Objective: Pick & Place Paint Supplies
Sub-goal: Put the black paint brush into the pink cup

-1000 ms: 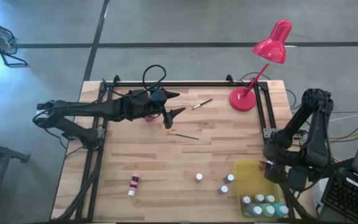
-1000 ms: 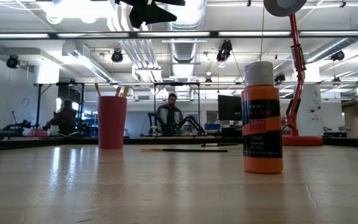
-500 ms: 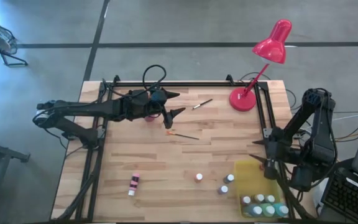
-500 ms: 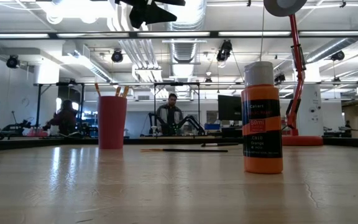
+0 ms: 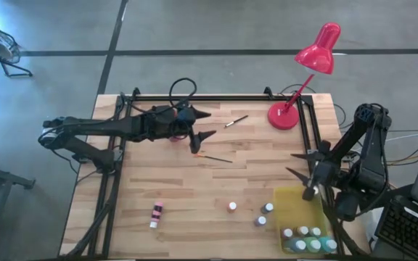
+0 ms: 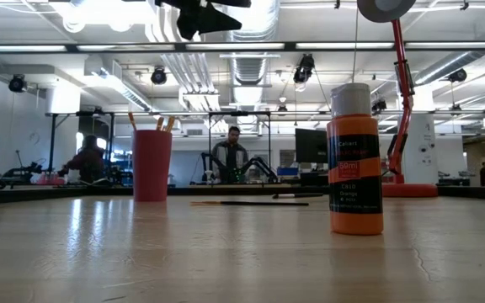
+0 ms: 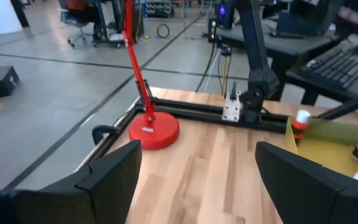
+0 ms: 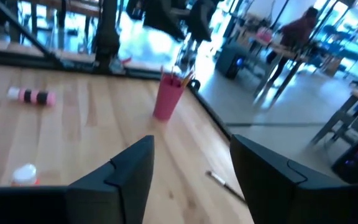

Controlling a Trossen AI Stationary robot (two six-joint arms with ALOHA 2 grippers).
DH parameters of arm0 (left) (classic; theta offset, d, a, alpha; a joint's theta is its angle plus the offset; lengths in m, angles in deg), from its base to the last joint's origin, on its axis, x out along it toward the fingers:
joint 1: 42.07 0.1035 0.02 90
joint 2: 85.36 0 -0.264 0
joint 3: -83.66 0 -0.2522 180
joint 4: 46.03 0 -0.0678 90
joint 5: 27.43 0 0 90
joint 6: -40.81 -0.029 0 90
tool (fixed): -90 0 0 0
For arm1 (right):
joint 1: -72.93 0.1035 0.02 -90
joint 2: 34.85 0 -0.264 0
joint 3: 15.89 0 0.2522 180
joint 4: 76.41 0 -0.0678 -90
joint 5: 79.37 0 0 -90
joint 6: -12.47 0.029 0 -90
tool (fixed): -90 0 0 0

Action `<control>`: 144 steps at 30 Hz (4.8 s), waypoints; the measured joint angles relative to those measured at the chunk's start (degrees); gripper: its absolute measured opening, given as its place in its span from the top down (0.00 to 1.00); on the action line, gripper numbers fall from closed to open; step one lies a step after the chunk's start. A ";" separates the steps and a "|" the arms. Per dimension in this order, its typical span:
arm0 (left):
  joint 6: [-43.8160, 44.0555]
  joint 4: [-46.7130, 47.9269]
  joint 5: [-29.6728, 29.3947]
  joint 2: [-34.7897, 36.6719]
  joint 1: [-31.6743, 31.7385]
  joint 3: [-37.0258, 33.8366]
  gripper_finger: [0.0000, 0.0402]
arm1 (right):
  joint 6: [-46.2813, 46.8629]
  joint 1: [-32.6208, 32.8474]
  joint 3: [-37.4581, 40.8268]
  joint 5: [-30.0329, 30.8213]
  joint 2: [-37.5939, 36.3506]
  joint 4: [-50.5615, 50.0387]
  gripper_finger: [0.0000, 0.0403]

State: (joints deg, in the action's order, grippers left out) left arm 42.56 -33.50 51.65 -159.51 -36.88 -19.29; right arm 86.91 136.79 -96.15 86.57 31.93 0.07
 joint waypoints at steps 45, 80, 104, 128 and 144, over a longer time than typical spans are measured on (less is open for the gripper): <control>-7.60 16.71 -11.01 -33.28 8.21 22.49 0.21 | 2.10 -2.64 0.20 4.59 0.07 2.45 0.83; 0.20 14.25 6.96 -44.18 16.61 21.07 0.28 | 2.58 -7.15 0.20 5.08 -0.85 2.25 0.60; 0.56 21.57 9.57 -6.87 14.61 10.46 0.29 | -44.65 -39.84 0.63 -23.72 -1.03 29.45 0.70; 2.96 18.89 9.60 14.59 14.40 -0.02 0.29 | -88.48 -71.28 1.11 -52.45 16.62 52.34 0.58; 2.42 20.63 9.62 14.43 14.40 0.04 0.29 | -104.01 -83.90 -8.03 -69.20 33.77 50.25 0.58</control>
State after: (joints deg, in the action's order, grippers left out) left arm 44.97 -12.86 61.27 -145.09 -22.47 -19.25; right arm -17.11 52.88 -104.18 17.38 65.70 50.32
